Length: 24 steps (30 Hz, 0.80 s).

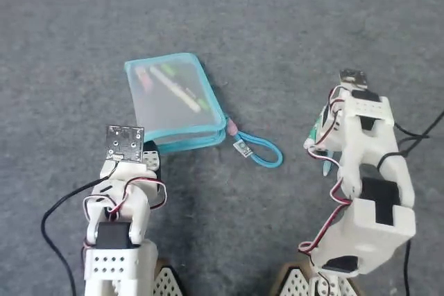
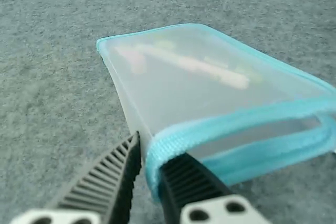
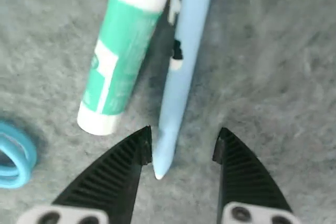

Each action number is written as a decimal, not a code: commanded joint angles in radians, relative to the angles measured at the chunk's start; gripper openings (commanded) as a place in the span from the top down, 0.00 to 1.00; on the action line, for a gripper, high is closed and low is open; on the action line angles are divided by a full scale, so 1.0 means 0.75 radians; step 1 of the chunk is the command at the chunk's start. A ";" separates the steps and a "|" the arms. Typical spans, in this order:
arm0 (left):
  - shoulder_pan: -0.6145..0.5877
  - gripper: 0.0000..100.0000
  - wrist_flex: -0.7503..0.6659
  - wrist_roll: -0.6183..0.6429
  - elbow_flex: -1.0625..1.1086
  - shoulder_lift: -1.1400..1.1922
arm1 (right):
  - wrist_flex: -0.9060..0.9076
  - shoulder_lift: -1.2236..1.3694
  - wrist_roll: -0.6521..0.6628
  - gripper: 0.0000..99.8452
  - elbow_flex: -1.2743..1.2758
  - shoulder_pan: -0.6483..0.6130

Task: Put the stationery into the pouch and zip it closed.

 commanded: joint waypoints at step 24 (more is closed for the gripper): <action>-0.004 0.99 -0.020 -0.012 -0.060 -0.025 | 0.007 -0.312 0.176 0.99 0.143 0.046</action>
